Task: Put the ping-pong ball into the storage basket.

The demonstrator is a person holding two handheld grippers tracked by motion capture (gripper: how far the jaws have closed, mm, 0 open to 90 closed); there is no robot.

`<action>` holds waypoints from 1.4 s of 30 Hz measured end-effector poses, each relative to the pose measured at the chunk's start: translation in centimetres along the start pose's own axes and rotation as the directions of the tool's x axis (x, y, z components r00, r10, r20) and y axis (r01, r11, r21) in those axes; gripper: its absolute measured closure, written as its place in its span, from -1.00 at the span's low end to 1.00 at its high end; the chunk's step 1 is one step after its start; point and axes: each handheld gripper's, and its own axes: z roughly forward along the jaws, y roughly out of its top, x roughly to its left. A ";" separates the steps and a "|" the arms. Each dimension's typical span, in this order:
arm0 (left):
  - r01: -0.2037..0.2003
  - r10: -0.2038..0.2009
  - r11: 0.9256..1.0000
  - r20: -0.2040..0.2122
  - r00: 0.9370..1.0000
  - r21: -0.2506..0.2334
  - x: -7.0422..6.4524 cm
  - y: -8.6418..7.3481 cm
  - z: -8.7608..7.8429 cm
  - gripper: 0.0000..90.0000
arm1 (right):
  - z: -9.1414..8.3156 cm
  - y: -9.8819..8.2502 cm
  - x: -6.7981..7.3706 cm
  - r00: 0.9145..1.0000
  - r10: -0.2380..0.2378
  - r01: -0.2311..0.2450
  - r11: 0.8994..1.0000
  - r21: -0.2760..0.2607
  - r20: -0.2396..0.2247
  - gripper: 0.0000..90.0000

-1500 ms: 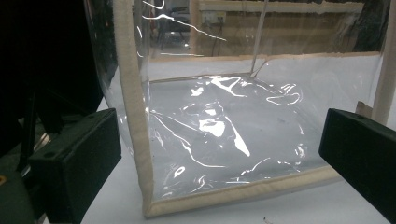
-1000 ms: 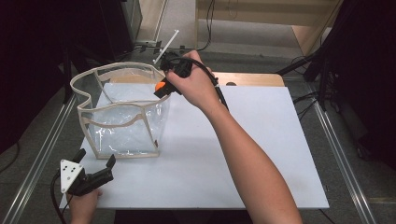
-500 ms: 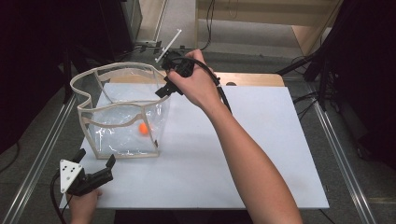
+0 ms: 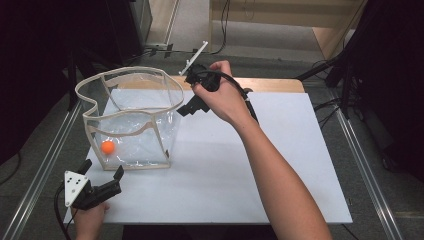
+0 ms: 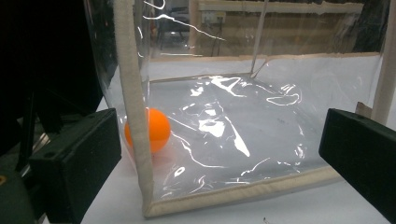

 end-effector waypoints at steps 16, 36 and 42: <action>0.003 -0.003 1.000 -0.001 1.000 -0.001 -0.1 0.0 0.0 -1.00 | -0.1 -2.7 0.2 1.000 0.005 -0.004 1.000 -0.007 0.021 -1.00; 0.001 -0.001 1.000 0.000 1.000 0.001 0.0 0.0 0.0 -1.00 | 1.1 -6.1 0.5 0.999 0.024 -0.025 0.999 0.022 0.021 -1.00; -0.001 0.001 1.000 -0.001 1.000 0.001 -0.1 0.0 0.0 -1.00 | 1.3 -7.1 0.5 0.999 0.033 -0.033 0.999 0.024 0.022 -1.00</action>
